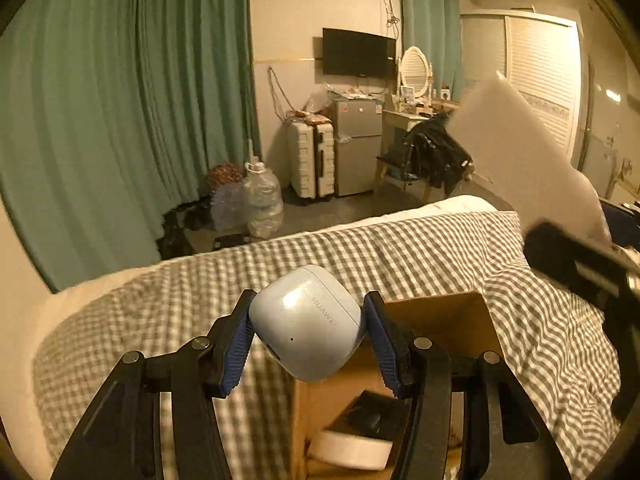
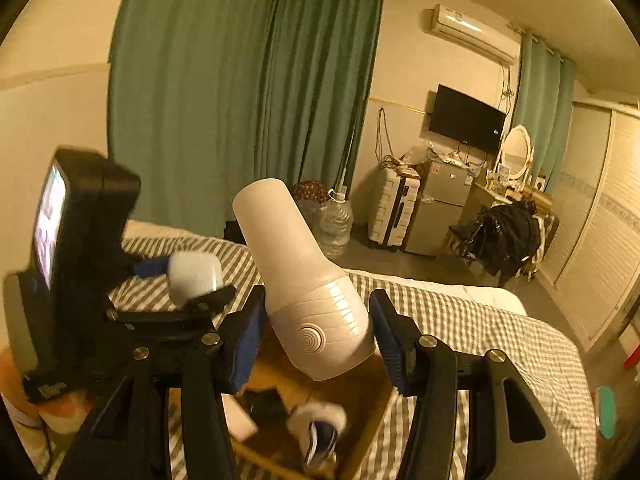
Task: Organize objects
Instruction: 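Carry the earbuds case and bottle into the box and open both tools, then grasp the white tube with the left tool while the right grasps the blue tissue pack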
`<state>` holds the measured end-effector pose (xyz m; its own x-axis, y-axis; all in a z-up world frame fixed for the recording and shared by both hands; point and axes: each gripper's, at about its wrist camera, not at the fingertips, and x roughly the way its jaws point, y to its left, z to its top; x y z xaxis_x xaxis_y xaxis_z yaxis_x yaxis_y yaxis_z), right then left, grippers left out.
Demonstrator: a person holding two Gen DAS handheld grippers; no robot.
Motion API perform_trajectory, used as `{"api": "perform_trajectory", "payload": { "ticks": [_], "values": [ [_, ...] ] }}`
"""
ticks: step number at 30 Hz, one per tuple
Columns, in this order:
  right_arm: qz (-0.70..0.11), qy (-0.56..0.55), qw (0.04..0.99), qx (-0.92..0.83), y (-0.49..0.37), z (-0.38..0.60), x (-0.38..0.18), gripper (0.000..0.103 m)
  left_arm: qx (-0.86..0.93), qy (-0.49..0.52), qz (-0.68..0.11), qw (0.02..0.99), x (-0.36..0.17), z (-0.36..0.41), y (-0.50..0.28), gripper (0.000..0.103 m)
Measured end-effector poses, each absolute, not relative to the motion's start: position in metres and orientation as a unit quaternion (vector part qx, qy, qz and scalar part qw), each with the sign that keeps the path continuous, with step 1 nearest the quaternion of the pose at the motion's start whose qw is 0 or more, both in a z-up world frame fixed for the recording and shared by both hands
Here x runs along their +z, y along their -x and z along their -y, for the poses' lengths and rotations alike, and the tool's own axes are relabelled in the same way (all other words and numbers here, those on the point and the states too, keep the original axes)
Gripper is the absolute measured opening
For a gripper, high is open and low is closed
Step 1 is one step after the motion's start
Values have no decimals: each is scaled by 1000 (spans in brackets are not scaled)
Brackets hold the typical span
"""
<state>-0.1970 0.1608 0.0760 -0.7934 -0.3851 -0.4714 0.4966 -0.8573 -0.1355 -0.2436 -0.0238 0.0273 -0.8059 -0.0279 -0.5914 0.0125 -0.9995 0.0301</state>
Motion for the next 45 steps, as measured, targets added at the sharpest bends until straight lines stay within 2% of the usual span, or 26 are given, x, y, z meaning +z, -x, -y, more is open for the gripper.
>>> {"api": "perform_trajectory", "payload": {
  "ticks": [3,8,12,22,26,28,29,33,35,37,45],
  "values": [
    [-102,-232,241,-937,230,-158,66,51,-943,-334,11,-12,-2,26,256,55],
    [-82,-281,245,-924,261,-160,5,51,-922,-384,19,-42,-47,22,269,55],
    [-91,-323,236,-912,266,-167,-36,51,-915,-398,20,-57,-60,11,275,55],
    [-75,-346,230,-907,268,-182,-61,52,-909,-411,37,-65,-79,-5,271,55],
    [-70,-341,230,-909,264,-186,-61,52,-909,-410,30,-70,-77,-4,275,59],
    [-64,-332,228,-913,264,-190,-56,56,-914,-399,27,-66,-70,-3,270,76],
    [-62,-328,225,-915,264,-193,-52,64,-918,-392,26,-63,-65,-3,264,84],
    [-46,-298,217,-929,248,-208,-29,71,-924,-377,28,-51,-44,-4,247,84],
    [-33,-282,216,-934,231,-216,-14,79,-927,-371,29,-43,-31,-4,235,86],
    [-30,-268,222,-937,214,-223,2,79,-932,-359,37,-24,-14,-5,216,89],
    [-102,-224,206,-947,122,-238,55,81,-947,-320,26,16,39,-4,135,89]
  ]
}}
